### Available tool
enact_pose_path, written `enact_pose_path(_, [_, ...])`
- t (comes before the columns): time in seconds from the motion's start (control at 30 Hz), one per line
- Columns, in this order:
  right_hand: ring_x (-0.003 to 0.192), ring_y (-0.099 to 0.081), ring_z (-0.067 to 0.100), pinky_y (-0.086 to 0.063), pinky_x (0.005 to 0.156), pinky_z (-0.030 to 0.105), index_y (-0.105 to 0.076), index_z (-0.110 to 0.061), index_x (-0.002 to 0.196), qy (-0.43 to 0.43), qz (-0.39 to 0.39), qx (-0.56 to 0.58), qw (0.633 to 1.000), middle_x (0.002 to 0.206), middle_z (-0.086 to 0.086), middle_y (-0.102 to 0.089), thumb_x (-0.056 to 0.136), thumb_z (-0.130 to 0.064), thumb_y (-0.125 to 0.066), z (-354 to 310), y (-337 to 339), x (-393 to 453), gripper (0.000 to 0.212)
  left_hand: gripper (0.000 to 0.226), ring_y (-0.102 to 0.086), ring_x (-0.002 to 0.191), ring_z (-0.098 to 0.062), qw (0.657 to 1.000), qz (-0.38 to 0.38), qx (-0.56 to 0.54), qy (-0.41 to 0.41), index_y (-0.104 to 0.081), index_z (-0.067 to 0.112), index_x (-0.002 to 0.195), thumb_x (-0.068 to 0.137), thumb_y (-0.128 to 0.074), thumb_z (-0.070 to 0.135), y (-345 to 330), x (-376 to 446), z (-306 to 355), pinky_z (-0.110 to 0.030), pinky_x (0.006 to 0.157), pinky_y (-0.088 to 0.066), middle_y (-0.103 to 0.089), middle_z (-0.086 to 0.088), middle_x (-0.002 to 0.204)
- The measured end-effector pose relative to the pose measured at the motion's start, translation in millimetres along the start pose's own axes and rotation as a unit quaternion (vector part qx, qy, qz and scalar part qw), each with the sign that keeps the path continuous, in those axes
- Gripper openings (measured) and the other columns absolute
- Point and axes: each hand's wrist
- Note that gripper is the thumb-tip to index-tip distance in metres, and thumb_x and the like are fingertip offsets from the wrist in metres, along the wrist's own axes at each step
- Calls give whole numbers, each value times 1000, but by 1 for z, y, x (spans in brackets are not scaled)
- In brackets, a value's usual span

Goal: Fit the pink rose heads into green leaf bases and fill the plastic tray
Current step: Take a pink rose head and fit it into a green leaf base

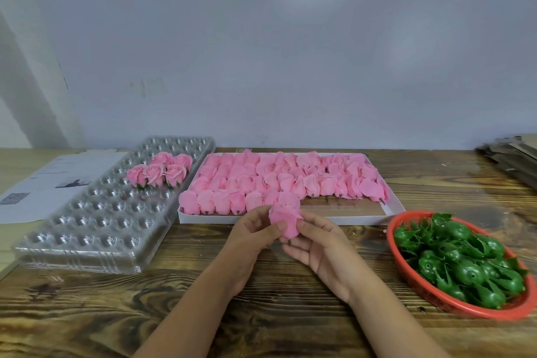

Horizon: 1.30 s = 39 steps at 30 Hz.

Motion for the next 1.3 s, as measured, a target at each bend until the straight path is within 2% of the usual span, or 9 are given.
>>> enact_pose_path(0.17, [79,-68,20,-60,74,30,-59,3,129,-35,-63,58,996,97,16,-68,89,-10,-63,1,-1,-1,43,54,-65,119,-27,996,-84,-10,9,-71,19,125,78,-86,42,1,-2,3,-33,97,-54,-69,-13,129])
enact_pose_path(0.33, [76,-65,14,-57,71,25,-69,-2,118,-69,-130,48,988,94,11,-69,87,-17,-68,0,0,-3,35,76,-52,114,-37,992,-119,-8,32,-62,3,132,75,-88,46,1,-4,0,-57,113,-39,-61,-22,123])
enact_pose_path(0.53, [75,-64,15,-57,69,23,-72,-1,114,-105,-146,13,984,92,12,-66,79,-21,-79,2,-3,-5,40,66,-43,115,-35,987,-152,4,51,-69,17,128,75,-86,53,1,-9,2,-63,117,-32,-54,-23,126])
enact_pose_path(0.63, [76,-66,16,-58,69,24,-71,-1,115,-108,-140,23,984,92,13,-68,81,-21,-77,5,-3,-4,40,66,-48,108,-36,990,-138,12,39,-70,17,127,76,-84,55,-2,-11,3,-57,112,-39,-60,-20,121])
enact_pose_path(0.83, [89,-70,17,-59,77,26,-73,-2,114,-91,-141,47,985,112,17,-70,75,-19,-86,8,-4,-2,45,57,-64,123,-23,992,-121,25,18,-77,27,112,66,-89,58,-7,-9,3,-31,101,-52,-72,-2,121])
enact_pose_path(0.9, [94,-70,16,-58,79,25,-75,-6,111,-87,-142,38,985,117,16,-69,73,-21,-86,9,-4,-2,42,57,-64,123,-24,993,-118,26,4,-77,28,108,61,-92,58,-8,-9,3,-34,102,-52,-72,-2,119])
enact_pose_path(1.03, [95,-70,15,-58,77,25,-77,-9,109,-90,-139,46,985,119,15,-69,81,-15,-75,10,-5,-3,29,75,-61,125,-33,993,-113,25,-6,-74,20,118,56,-95,56,-8,-8,1,-42,108,-51,-67,-12,121])
enact_pose_path(1.2, [89,-69,16,-58,80,25,-72,-5,117,-95,-134,46,985,112,15,-70,78,-18,-79,8,-7,-4,41,63,-63,122,-28,996,-87,22,9,-75,19,118,69,-86,58,-9,-9,1,-41,109,-49,-69,-13,122])
enact_pose_path(1.3, [86,-69,16,-58,79,25,-70,-2,119,-99,-130,47,985,108,16,-70,81,-16,-75,8,-7,-3,40,48,-65,116,-23,997,-71,23,9,-75,16,117,82,-77,48,-8,-10,1,-41,107,-51,-71,-9,117])
Point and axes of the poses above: each hand's wrist, its own x-axis towards the middle knuckle, its own y-axis out of the back of the hand, z = x × y
